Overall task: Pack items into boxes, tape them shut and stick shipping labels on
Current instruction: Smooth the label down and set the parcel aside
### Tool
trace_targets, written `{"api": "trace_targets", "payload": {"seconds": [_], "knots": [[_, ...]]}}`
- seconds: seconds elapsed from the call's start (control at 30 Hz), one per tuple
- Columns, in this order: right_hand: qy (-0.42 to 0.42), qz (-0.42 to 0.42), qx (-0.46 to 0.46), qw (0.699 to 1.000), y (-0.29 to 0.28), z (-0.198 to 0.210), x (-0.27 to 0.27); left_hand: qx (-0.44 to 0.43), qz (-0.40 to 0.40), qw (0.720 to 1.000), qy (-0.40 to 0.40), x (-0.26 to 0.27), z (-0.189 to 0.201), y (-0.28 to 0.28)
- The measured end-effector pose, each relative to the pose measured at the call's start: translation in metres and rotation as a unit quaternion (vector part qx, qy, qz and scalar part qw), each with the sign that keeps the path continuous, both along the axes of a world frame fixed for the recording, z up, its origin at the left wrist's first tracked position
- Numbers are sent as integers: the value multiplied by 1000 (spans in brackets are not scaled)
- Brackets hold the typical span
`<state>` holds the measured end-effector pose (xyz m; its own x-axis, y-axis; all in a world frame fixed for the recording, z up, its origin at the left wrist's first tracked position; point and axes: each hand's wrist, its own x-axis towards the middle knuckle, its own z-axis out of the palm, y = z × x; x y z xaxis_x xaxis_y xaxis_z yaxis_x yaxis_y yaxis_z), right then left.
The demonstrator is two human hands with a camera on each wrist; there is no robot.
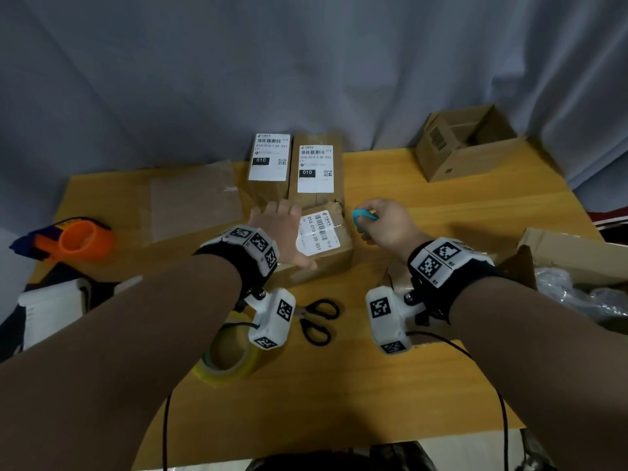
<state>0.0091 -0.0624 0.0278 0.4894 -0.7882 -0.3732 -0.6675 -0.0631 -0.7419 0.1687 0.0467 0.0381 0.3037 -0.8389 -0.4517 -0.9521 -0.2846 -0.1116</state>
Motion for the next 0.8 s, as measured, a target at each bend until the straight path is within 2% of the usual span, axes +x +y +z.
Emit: {"api": "trace_targets", "payload": {"seconds": [0.13, 0.23, 0.47, 0.63, 0.8], "knots": [[24, 20, -1, 1000, -3, -1, 7, 28, 16, 996, 89, 6, 4, -1], [32, 30, 1, 999, -6, -3, 13, 73, 9, 991, 114, 8, 8, -1], [33, 26, -12, 999, -8, -5, 23, 39, 41, 985, 166, 10, 6, 4], [41, 30, -30, 998, -10, -2, 20, 5, 51, 984, 168, 11, 4, 0], [48, 40, -47, 997, -12, -1, 17, 6, 45, 985, 166, 14, 2, -6]]}}
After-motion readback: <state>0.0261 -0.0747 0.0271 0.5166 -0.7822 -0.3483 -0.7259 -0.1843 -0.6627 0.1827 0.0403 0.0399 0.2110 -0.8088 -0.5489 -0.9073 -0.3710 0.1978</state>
